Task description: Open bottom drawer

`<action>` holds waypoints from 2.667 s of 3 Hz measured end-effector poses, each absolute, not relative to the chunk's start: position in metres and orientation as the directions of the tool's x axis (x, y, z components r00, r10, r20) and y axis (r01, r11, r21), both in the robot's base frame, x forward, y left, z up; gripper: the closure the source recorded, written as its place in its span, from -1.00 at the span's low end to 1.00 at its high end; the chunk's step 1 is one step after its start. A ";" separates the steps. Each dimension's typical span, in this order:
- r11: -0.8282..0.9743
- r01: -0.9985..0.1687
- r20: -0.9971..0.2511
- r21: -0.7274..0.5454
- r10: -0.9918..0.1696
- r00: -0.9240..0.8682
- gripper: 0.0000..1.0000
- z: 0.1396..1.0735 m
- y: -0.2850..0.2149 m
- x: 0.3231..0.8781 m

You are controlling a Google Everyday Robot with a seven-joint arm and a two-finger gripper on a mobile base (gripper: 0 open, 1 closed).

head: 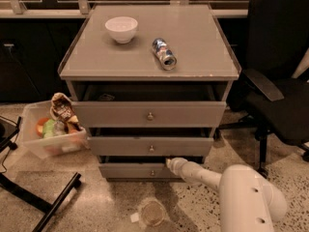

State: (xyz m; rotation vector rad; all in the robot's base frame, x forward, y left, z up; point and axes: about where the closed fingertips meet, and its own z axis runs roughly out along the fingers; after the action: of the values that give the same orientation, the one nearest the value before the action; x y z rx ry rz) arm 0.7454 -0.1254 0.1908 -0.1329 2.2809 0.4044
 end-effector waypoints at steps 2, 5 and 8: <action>0.946 -0.205 -0.718 0.250 0.039 -0.695 1.00 0.191 -0.129 0.739; 0.950 -0.205 -0.674 0.234 0.006 -0.739 1.00 0.186 -0.136 0.725; 0.946 -0.253 -0.657 0.203 -0.060 -0.751 1.00 0.187 -0.134 0.717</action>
Offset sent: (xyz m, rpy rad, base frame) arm -0.1065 -0.0852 -0.0532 -0.1263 0.3798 -0.0759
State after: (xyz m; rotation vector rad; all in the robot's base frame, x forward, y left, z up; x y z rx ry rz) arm 0.7166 -0.1338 0.1872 -0.2204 2.4048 0.3664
